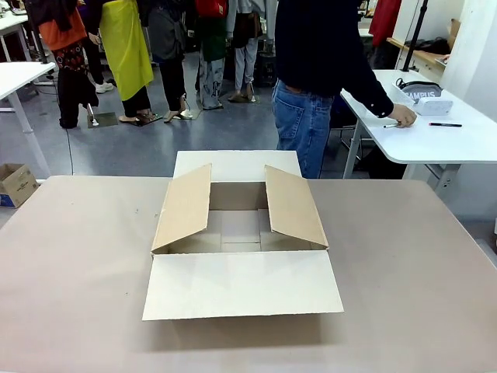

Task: Pack the gift set into the box.
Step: Place both hands on the side flaps of the Package Box and spread them outward.

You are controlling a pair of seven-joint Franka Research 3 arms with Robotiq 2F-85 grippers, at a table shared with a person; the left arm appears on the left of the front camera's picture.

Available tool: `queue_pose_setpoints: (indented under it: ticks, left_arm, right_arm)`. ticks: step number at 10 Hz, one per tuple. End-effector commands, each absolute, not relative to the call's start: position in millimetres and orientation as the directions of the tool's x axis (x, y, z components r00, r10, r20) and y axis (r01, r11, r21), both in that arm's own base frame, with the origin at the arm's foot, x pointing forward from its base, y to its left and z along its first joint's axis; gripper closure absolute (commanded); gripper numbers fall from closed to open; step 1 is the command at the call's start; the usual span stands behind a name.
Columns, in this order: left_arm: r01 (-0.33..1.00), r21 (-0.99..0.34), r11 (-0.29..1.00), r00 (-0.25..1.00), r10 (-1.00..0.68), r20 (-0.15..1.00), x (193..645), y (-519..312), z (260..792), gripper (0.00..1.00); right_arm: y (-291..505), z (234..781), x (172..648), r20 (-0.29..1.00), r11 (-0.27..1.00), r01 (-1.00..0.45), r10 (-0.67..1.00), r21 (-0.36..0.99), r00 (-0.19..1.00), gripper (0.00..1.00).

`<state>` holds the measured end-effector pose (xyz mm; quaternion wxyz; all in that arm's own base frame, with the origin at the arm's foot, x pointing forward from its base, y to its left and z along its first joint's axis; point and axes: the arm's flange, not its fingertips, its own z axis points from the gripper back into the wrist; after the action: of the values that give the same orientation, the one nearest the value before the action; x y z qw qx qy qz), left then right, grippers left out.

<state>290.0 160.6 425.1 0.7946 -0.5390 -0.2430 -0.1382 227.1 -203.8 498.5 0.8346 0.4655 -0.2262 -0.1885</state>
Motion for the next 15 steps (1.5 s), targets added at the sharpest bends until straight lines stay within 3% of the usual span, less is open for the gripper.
queue_pose_setpoints:
  ticks: [1, 2, 4, 6, 7, 8, 9, 10, 12, 15]
  left_arm:
    - [0.477, -0.797, 0.372, 0.845, 0.054, 0.532, 293, 163, 422, 0.0]
    - [0.492, -0.755, 0.434, 0.852, -0.062, 0.52, 296, 127, 447, 0.0]
    - [0.53, -0.677, 0.511, 0.847, -0.275, 0.455, 313, 31, 497, 0.0]
    - [0.581, -0.584, 0.567, 0.813, -0.431, 0.391, 346, -76, 523, 0.0]
    - [0.548, -0.554, 0.627, 0.836, -0.394, 0.382, 358, -114, 521, 0.0]
    - [0.533, -0.606, 0.59, 0.845, -0.405, 0.348, 364, -133, 512, 0.0]
    - [0.581, -0.575, 0.575, 0.814, -0.418, 0.404, 326, -104, 527, 0.0]
    - [0.581, -0.575, 0.575, 0.814, -0.418, 0.404, 326, -104, 527, 0.0]
    - [0.571, -0.572, 0.589, 0.821, -0.426, 0.38, 341, -137, 524, 0.0]
    - [0.484, -0.424, 0.766, 0.872, -0.384, 0.303, 344, -202, 529, 0.0]
  right_arm:
    - [-204, 496, 230, 0.2, 0.489, 0.102, -0.528, 0.866, 0.825, 0.0]
    - [-170, 509, 246, 0.261, 0.599, 0.072, -0.45, 0.797, 0.854, 0.0]
    - [-69, 541, 281, 0.383, 0.688, -0.163, -0.179, 0.707, 0.906, 0.0]
    - [56, 533, 312, 0.37, 0.707, -0.319, 0.087, 0.631, 0.925, 0.0]
    - [101, 517, 315, 0.34, 0.711, -0.372, 0.196, 0.597, 0.92, 0.0]
    - [128, 497, 318, 0.317, 0.713, -0.377, 0.224, 0.591, 0.922, 0.0]
    - [124, 480, 321, 0.249, 0.791, -0.34, 0.244, 0.508, 0.937, 0.0]
    - [131, 519, 292, 0.322, 0.713, -0.38, 0.224, 0.589, 0.92, 0.0]
    - [131, 519, 292, 0.322, 0.713, -0.38, 0.224, 0.589, 0.92, 0.0]
    - [138, 507, 305, 0.329, 0.713, -0.39, 0.233, 0.583, 0.915, 0.0]
